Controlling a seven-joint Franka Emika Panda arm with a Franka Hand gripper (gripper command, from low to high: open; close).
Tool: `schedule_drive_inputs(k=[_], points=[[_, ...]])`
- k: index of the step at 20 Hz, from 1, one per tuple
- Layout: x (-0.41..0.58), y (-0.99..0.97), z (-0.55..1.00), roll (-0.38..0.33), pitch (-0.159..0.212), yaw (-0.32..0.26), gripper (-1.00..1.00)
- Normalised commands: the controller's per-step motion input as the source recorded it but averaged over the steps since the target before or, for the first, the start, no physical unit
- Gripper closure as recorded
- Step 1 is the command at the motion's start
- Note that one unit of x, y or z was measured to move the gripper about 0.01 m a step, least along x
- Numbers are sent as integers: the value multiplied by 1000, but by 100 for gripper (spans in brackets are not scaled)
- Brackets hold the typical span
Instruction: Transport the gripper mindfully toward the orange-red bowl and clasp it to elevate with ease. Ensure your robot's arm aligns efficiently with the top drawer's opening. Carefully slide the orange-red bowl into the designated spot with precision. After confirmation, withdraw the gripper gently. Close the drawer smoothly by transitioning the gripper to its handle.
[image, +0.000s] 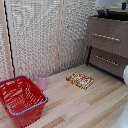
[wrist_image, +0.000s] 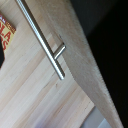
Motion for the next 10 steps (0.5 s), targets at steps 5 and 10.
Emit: schedule_drive_inputs(k=[5,10], points=[[0,151,-195,-375,47,79,-100],[0,99,-161,-375,56,95,-100]])
